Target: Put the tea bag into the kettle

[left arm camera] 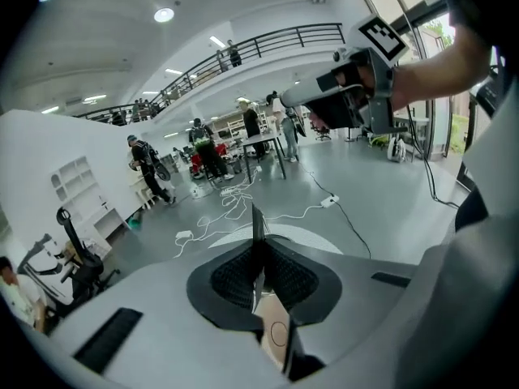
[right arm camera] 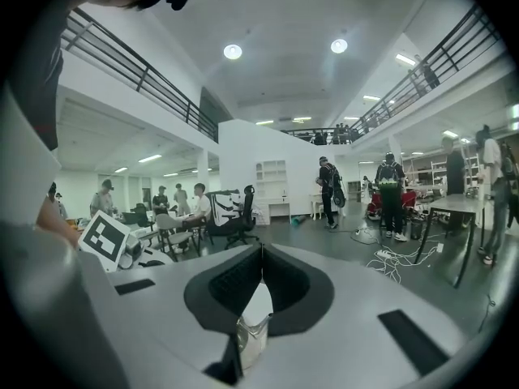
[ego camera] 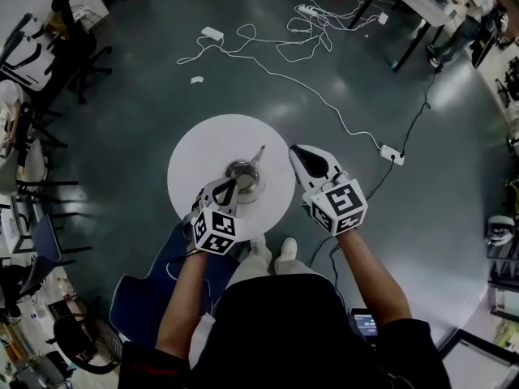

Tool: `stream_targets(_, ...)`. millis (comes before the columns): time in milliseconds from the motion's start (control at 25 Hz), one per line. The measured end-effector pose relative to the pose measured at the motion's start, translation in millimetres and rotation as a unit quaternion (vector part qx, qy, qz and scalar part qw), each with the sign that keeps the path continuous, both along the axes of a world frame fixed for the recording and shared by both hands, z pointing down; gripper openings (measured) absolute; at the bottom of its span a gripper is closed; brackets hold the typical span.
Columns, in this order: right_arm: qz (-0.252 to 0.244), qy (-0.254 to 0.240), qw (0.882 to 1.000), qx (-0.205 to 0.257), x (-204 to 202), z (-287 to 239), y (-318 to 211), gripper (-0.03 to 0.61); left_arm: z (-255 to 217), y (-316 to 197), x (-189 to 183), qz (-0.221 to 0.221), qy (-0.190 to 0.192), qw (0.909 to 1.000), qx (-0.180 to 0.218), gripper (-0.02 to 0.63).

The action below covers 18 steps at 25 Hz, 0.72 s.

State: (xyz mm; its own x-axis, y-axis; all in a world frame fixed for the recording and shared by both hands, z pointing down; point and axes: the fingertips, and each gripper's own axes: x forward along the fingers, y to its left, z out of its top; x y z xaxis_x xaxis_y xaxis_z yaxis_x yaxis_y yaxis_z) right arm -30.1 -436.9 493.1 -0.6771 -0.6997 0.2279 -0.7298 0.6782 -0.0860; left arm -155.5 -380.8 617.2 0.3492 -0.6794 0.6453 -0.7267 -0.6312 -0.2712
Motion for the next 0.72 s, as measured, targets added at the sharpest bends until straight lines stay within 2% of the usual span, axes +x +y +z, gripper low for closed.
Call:
stream_targets(320, 0.001, 0.005, 1.0, -0.009, -2, 12, -11, 0.018, 25, -9, 1, 0.036, -0.063, 0.9969, -0.031, 0.035)
stream_targets(480, -0.001, 0.007, 1.0, -0.01, -2, 13, -17, 0.018, 37, -13, 5, 0.061, -0.101, 0.9919, -0.046, 0.035)
stream_targets(720, -0.002, 0.008, 1.0, -0.011, -5, 16, -20, 0.018, 48, -17, 7, 0.083, -0.129, 0.9867, -0.054, 0.035)
